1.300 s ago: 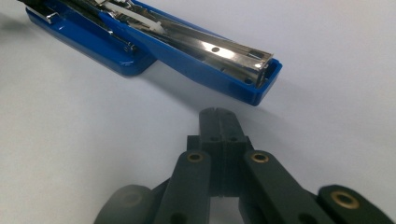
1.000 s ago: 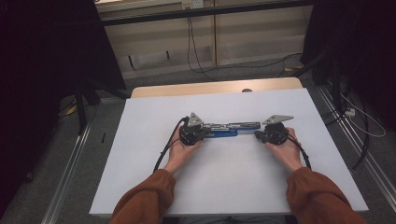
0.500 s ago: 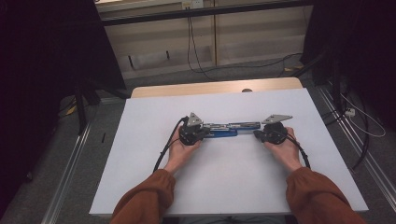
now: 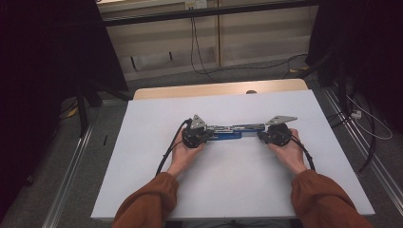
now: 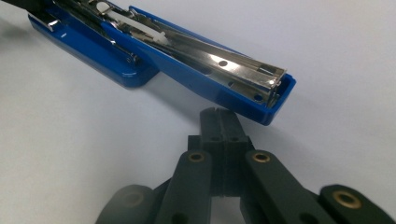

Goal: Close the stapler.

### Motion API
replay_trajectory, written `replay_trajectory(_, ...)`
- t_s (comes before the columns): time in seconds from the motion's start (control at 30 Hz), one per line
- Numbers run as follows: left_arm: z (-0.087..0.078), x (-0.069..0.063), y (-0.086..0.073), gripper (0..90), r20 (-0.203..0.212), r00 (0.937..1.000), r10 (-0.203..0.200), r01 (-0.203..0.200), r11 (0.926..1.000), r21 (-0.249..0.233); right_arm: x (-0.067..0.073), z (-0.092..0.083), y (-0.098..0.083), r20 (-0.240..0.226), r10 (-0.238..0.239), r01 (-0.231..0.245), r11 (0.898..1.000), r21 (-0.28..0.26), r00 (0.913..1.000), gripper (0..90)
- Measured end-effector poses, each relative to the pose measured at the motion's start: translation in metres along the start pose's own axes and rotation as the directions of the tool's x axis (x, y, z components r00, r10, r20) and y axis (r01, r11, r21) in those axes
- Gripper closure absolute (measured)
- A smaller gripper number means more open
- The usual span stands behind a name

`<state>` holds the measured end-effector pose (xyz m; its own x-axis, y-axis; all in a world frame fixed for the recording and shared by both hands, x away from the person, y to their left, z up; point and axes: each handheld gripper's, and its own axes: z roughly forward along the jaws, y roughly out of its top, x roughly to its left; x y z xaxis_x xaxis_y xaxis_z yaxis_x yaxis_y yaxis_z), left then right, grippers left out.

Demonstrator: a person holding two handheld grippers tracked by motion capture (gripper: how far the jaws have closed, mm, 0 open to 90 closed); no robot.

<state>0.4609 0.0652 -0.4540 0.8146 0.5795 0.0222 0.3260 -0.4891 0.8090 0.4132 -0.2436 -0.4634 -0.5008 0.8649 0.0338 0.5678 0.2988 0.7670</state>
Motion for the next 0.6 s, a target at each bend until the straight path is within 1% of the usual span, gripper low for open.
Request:
replay_trajectory(0.07,-0.0001,0.0,-0.0001,90.0,0.0,1.0,-0.003,0.003,1.0,0.0,0.0007,-0.0002,0.001,0.003,-0.008,0.008,1.0,-0.003,1.0,90.0)
replay_trajectory(0.17,-0.0003,-0.0002,0.0002,90.0,-0.004,1.0,0.004,-0.004,1.0,0.005,0.0006,0.0009,0.0013,0.003,-0.005,0.005,1.0,-0.005,1.0,90.0)
replay_trajectory(0.33,0.0,-0.0001,-0.0001,90.0,-0.001,1.0,-0.001,0.001,1.0,-0.001,0.0003,0.001,0.0013,0.004,-0.003,0.003,1.0,-0.008,1.0,90.0)
replay_trajectory(0.6,-0.0005,-0.0002,0.0,90.0,-0.004,1.0,0.004,-0.004,1.0,0.005,-0.0001,-0.0012,0.0031,0.006,0.006,-0.006,1.0,-0.027,1.0,90.0)
